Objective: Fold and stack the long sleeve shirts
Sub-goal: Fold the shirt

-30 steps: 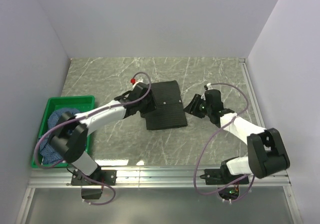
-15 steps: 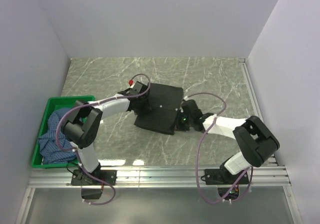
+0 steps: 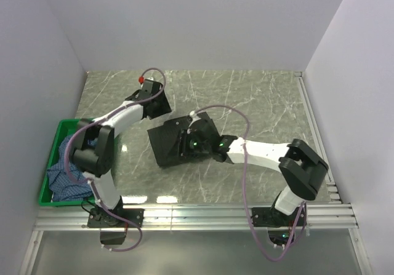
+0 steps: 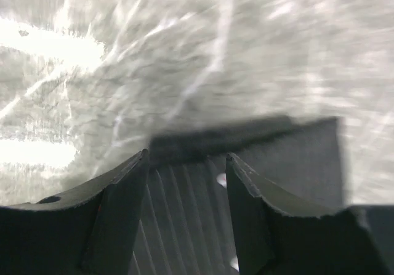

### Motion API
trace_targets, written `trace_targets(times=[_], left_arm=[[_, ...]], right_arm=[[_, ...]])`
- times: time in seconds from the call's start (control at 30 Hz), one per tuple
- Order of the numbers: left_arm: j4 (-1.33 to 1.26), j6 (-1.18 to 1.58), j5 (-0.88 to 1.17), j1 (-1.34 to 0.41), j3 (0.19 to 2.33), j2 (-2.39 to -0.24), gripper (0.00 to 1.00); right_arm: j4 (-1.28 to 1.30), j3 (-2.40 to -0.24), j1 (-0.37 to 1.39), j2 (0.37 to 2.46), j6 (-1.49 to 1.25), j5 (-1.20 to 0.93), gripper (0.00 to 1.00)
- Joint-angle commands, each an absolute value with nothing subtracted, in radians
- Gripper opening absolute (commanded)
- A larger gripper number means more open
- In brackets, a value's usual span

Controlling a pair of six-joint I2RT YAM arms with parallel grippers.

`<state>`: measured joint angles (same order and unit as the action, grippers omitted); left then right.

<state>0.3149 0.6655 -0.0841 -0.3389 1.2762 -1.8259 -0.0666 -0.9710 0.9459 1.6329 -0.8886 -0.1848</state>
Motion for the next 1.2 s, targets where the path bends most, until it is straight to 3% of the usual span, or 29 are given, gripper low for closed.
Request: trace_targets(times=[0.0, 0.17, 0.27, 0.67, 0.87, 1.17], left_arm=[[0.259, 0.667, -0.061, -0.356, 1.22, -1.626, 0.6], [0.27, 0.739, -0.009, -0.362, 1.025, -1.415, 0.67], [0.245, 0.778, 0.06, -0.394, 0.861, -1.33, 0.65], [0.137, 0.91, 0.149, -0.454, 0.511, -1.223, 0.59], [0.167, 0.905, 0.071, -0.443, 0.537, -1.285, 0.59], [0.235, 0.83, 0.003, -0.318, 0.799, -1.537, 0.61]], right_arm=[[-0.106, -0.88, 0.832, 1.519, -0.851, -0.201, 0.52], [-0.233, -0.72, 0.687, 1.419, -0.842, -0.334, 0.56], [-0.271, -0.664, 0.624, 1.414, -0.799, -0.388, 0.55], [-0.631, -0.468, 0.332, 1.643, -0.864, -0.571, 0.46], [-0.85, -0.356, 0.284, 1.75, -0.999, -0.606, 0.41], [-0.694, -0.32, 0.34, 1.557, -0.98, -0.519, 0.41]])
